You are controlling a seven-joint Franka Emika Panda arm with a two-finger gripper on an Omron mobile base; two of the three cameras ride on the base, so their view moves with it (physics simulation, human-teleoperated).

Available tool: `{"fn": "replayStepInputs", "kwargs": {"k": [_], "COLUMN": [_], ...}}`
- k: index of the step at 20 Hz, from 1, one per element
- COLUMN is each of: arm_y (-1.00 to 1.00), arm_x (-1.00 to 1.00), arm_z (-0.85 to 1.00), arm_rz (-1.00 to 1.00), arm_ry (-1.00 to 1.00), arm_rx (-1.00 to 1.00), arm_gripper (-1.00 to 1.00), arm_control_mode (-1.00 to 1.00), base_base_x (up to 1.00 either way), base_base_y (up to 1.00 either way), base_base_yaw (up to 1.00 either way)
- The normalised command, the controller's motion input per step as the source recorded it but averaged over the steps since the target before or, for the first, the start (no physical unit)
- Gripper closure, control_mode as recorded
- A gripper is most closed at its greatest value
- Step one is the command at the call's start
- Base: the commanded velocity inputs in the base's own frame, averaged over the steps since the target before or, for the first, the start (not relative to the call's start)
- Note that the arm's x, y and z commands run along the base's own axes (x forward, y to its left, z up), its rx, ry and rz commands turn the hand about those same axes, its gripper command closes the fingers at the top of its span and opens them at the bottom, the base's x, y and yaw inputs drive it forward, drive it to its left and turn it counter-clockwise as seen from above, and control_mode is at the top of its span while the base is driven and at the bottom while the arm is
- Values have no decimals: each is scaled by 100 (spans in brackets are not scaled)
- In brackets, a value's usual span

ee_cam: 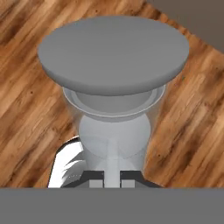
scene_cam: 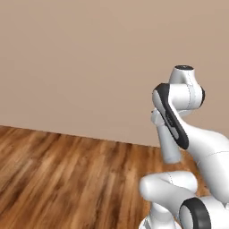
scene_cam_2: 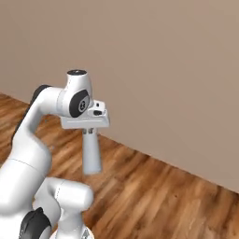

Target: There is a tray on the dining counter. Grab the cup, mug, and pitcher and place them on the tray. The pitcher may be placed next to the tray if it cannot fit the tray.

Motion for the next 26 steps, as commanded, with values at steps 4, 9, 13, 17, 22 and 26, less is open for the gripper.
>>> {"fn": "replayStepInputs", "kwargs": {"k": [4,9,13,17,22,26], "arm_y": [0,0,0,0,0,0], "arm_x": [0,0,0,0,0,0], "arm_z": [0,0,0,0,0,0], "arm_rz": [0,0,0,0,0,0], "arm_ry": [0,0,0,0,0,0], "arm_rx": [0,0,0,0,0,0], "arm_gripper": [100,100,100,100,100,100], "arm_control_mode": [100,100,100,100,100,100], "base_base_x": [100,100,100,100,100,100], "base_base_y": [0,-1,0,0,0,11], "base_base_yaw": [79,79,69,53,41,27]}}
